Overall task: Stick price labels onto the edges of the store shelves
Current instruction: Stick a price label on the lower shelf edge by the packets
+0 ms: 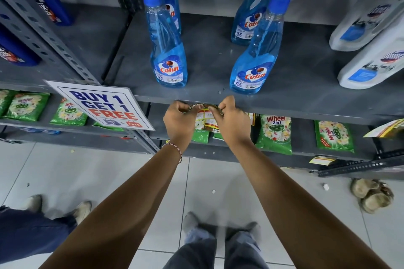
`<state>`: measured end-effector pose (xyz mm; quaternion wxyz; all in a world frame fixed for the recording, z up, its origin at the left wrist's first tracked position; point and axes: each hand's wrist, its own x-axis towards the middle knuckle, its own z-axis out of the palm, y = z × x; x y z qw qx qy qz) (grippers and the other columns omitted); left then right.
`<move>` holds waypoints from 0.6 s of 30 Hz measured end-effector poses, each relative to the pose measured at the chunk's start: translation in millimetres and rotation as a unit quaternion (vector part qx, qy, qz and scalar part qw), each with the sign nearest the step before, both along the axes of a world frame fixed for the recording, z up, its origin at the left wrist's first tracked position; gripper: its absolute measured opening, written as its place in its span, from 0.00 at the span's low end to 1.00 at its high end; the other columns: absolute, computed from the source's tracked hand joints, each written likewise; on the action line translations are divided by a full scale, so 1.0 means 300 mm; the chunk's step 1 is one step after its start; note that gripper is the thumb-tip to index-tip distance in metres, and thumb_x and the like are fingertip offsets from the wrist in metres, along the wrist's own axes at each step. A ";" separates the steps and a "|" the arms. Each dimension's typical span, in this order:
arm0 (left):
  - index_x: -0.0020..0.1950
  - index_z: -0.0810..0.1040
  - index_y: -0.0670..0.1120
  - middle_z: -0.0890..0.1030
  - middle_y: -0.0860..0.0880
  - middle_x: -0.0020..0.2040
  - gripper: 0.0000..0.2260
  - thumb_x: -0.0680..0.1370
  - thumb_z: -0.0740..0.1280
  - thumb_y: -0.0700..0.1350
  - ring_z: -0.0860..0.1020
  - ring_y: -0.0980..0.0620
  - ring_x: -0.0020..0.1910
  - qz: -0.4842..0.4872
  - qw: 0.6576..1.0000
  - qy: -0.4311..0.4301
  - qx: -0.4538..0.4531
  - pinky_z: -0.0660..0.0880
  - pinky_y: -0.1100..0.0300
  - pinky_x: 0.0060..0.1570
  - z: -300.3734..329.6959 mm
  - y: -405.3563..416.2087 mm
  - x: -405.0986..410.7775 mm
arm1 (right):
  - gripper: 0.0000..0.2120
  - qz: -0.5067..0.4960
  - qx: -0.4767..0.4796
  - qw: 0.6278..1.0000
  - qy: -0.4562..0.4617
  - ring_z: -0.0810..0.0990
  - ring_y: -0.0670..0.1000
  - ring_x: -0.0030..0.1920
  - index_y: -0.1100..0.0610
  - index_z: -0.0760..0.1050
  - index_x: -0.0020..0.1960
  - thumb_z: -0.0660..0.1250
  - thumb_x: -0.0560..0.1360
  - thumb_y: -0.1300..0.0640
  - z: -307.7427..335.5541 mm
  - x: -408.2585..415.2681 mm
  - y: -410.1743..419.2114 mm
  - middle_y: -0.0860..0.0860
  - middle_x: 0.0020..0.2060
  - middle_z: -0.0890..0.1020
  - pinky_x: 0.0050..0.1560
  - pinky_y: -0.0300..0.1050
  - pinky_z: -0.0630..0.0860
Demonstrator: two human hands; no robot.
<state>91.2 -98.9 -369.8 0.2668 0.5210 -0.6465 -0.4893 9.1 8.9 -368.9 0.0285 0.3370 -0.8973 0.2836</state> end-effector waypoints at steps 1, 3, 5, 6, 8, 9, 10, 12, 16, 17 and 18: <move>0.41 0.78 0.43 0.79 0.53 0.34 0.14 0.67 0.79 0.49 0.75 0.58 0.31 0.011 1.000 0.001 0.000 0.68 0.72 0.27 -0.002 0.001 0.004 | 0.18 -0.012 0.006 1.000 0.005 0.81 0.56 0.30 0.58 0.68 0.47 0.69 0.75 0.44 0.005 -0.007 0.008 0.54 0.31 0.81 0.27 0.41 0.68; 0.42 0.75 0.44 0.77 0.52 0.35 0.16 0.66 0.80 0.48 0.73 0.56 0.31 0.027 1.000 0.014 -0.002 0.68 0.72 0.28 -0.008 0.005 0.005 | 0.19 -0.030 0.024 0.999 0.020 0.81 0.56 0.28 0.57 0.68 0.46 0.69 0.75 0.42 0.012 -0.022 0.024 0.53 0.29 0.81 0.28 0.41 0.67; 0.42 0.72 0.44 0.76 0.51 0.35 0.16 0.67 0.79 0.45 0.72 0.54 0.31 0.035 0.999 0.024 0.004 0.72 0.68 0.30 -0.011 0.016 -0.004 | 0.19 -0.029 0.036 0.998 0.034 0.80 0.57 0.27 0.57 0.67 0.45 0.68 0.75 0.41 0.015 -0.029 0.040 0.53 0.28 0.80 0.28 0.41 0.66; 0.42 0.71 0.44 0.75 0.51 0.34 0.16 0.68 0.78 0.44 0.73 0.52 0.31 0.041 0.999 0.031 0.017 0.75 0.63 0.30 -0.009 0.025 -0.011 | 0.19 -0.028 0.037 0.998 0.039 0.79 0.57 0.26 0.57 0.67 0.45 0.68 0.75 0.42 0.015 -0.030 0.048 0.54 0.27 0.80 0.27 0.41 0.66; 0.42 0.69 0.44 0.76 0.48 0.35 0.15 0.71 0.76 0.41 0.77 0.49 0.29 0.066 0.993 0.067 0.067 0.79 0.57 0.27 -0.010 0.050 -0.027 | 0.17 -0.030 0.029 0.998 0.038 0.79 0.58 0.25 0.57 0.69 0.44 0.69 0.76 0.45 0.013 -0.029 0.063 0.54 0.26 0.79 0.27 0.41 0.63; 0.42 0.69 0.43 0.77 0.46 0.35 0.13 0.73 0.74 0.40 0.79 0.48 0.29 0.083 0.988 0.092 0.096 0.80 0.57 0.27 -0.013 0.065 -0.035 | 0.16 -0.031 0.023 0.999 0.033 0.79 0.59 0.25 0.58 0.69 0.43 0.68 0.76 0.46 0.014 -0.029 0.073 0.54 0.26 0.79 0.27 0.41 0.63; 0.43 0.69 0.43 0.78 0.45 0.36 0.11 0.74 0.73 0.39 0.80 0.49 0.29 0.103 0.980 0.115 0.125 0.81 0.57 0.29 -0.017 0.079 -0.043 | 0.14 -0.029 0.021 0.999 0.024 0.79 0.59 0.26 0.58 0.69 0.44 0.67 0.77 0.48 0.014 -0.031 0.084 0.54 0.27 0.79 0.28 0.41 0.63; 0.43 0.70 0.42 0.80 0.43 0.40 0.08 0.77 0.69 0.38 0.82 0.49 0.31 0.146 0.966 0.133 0.164 0.81 0.59 0.29 -0.031 0.103 -0.056 | 0.11 -0.013 0.020 1.000 0.000 0.79 0.59 0.28 0.58 0.70 0.45 0.65 0.79 0.51 0.019 -0.038 0.115 0.55 0.29 0.80 0.29 0.42 0.64; 0.44 0.72 0.41 0.79 0.41 0.40 0.04 0.77 0.66 0.36 0.78 0.49 0.27 0.153 0.960 0.107 0.211 0.78 0.59 0.27 -0.042 0.205 -0.097 | 0.07 0.027 -0.009 0.999 -0.027 0.80 0.58 0.30 0.57 0.70 0.47 0.63 0.79 0.54 0.039 -0.084 0.232 0.55 0.31 0.81 0.28 0.43 0.70; 0.41 0.70 0.42 0.78 0.42 0.38 0.07 0.77 0.65 0.35 0.76 0.49 0.26 0.132 0.960 0.109 0.223 0.78 0.58 0.28 -0.037 0.257 -0.123 | 0.06 0.025 -0.020 0.999 -0.035 0.80 0.59 0.31 0.56 0.71 0.48 0.63 0.79 0.54 0.045 -0.102 0.273 0.55 0.32 0.82 0.29 0.45 0.73; 0.39 0.69 0.44 0.77 0.43 0.36 0.10 0.77 0.65 0.35 0.75 0.48 0.26 0.106 0.960 0.114 0.234 0.78 0.57 0.30 -0.031 0.315 -0.153 | 0.05 0.020 -0.032 0.998 -0.044 0.81 0.60 0.33 0.56 0.72 0.50 0.63 0.80 0.54 0.051 -0.123 0.317 0.56 0.33 0.83 0.30 0.48 0.76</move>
